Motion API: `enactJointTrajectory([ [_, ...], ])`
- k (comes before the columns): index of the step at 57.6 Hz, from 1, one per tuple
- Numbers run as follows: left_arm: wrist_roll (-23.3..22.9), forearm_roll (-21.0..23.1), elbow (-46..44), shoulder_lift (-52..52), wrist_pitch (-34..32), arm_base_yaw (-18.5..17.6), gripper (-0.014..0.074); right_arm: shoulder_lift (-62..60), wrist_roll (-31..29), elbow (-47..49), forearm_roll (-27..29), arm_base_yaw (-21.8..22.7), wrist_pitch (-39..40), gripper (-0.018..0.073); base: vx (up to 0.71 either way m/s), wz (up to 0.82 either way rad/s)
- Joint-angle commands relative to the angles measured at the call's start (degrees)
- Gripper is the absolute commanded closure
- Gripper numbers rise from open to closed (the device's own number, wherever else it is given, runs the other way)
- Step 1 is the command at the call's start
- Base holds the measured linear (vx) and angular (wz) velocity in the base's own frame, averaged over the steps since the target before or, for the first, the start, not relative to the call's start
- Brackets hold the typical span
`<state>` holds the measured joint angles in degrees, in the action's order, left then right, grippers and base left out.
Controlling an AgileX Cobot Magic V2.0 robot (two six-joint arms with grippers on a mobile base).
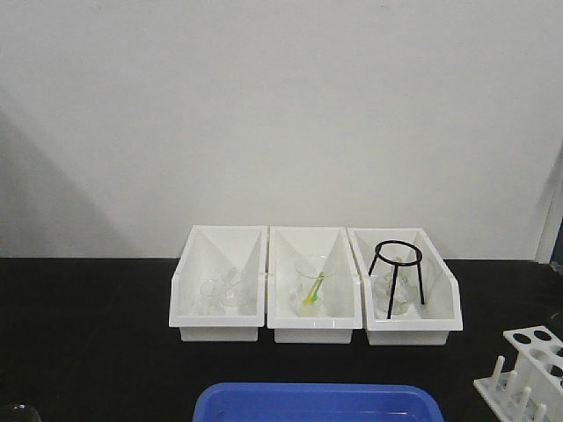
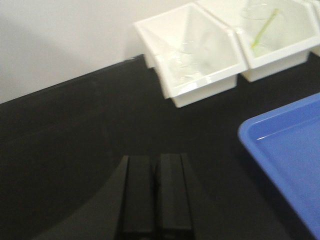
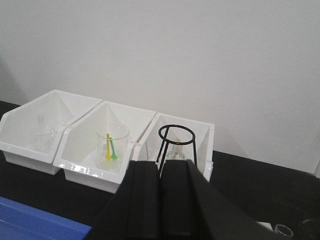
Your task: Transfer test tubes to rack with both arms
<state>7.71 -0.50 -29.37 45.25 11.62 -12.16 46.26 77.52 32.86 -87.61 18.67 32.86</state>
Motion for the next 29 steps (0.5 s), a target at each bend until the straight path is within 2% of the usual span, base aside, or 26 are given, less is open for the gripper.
enactJointTrajectory([
  [1,-0.87,0.11,5.82,-9.39,-6.69,3.6,0.0617,-0.44,-0.01,1.55,2.18,0.19,0.63,0.0567,0.0,0.0],
  [7,-0.88,0.11,15.11,-20.19,-6.57,7.67,0.0617,-0.44,-0.01,1.55,2.18,0.19,0.63,0.0567,0.0,0.0],
  [15,-0.93,0.11,25.08,-33.73,-6.57,11.39,0.0617,-0.44,-0.01,1.55,2.18,0.19,0.63,0.0567,0.0,0.0],
  [24,-1.21,0.5,32.84,-47.19,-6.79,12.42,0.0617,-0.44,-0.01,1.55,2.18,0.19,0.63,0.0567,0.0,0.0],
  [29,-2.47,0.17,32.64,-46.08,-4.89,12.42,0.0617,-0.44,-0.01,1.55,1.91,0.19,0.63,0.0567,0.0,0.0],
])
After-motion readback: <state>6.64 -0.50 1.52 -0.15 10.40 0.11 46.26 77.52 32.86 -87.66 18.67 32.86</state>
